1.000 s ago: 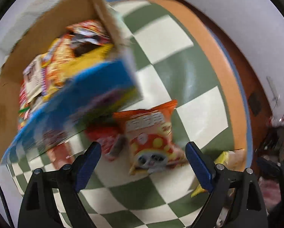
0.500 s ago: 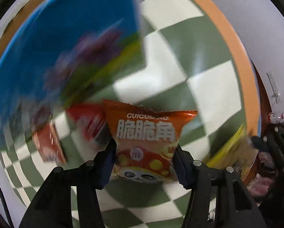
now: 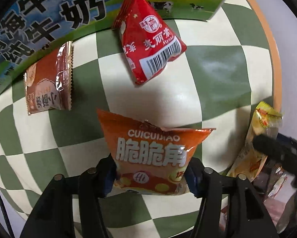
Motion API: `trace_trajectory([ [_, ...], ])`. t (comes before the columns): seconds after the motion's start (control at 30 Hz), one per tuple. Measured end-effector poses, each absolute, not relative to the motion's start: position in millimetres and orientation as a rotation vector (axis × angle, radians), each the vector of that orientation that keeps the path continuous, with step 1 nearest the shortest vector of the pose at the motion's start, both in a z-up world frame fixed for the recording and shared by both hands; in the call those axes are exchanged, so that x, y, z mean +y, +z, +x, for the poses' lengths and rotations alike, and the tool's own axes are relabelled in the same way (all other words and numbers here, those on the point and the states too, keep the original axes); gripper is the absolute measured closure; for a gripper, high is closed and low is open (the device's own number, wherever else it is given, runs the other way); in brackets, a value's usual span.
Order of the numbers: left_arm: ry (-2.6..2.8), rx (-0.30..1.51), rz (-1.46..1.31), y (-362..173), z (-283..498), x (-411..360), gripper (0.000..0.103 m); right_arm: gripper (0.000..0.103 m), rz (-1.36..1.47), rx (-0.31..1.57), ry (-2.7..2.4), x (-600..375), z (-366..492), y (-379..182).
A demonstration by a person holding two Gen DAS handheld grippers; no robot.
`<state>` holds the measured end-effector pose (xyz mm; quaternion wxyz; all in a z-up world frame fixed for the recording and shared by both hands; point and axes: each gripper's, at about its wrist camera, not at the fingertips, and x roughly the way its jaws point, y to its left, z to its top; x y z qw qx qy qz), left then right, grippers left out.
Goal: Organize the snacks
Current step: 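Grasp the orange CUICUIJIAO bag with the left tool while the right tool grasps the yellow cracker bag, then carry both bags into the box and open both tools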
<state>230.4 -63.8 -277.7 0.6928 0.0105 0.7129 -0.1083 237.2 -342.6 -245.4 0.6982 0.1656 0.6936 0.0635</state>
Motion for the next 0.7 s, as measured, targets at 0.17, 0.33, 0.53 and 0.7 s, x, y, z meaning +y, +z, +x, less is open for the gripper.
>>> trace_trajectory([
  [0.17, -0.229, 1.563, 0.001, -282.4, 219.3, -62.9, 0.046, 0.019, 0.357, 1.577, 0.100, -328.2, 232.2, -260.4],
  [0.33, -0.224, 1.526, 0.012, -262.8, 211.6, -47.5, 0.057, 0.042, 0.244, 1.522, 0.059, -310.5, 216.8, -266.5],
  [0.53, -0.234, 1.485, -0.005, -232.1, 204.7, -34.3, 0.059, 0.052, 0.256, 1.481, 0.116, -306.9, 208.7, -246.3],
  [0.7, -0.259, 1.412, -0.088, -179.2, 205.8, -10.4, 0.059, 0.052, 0.308, 1.426, 0.190, -310.5, 216.9, -203.8],
])
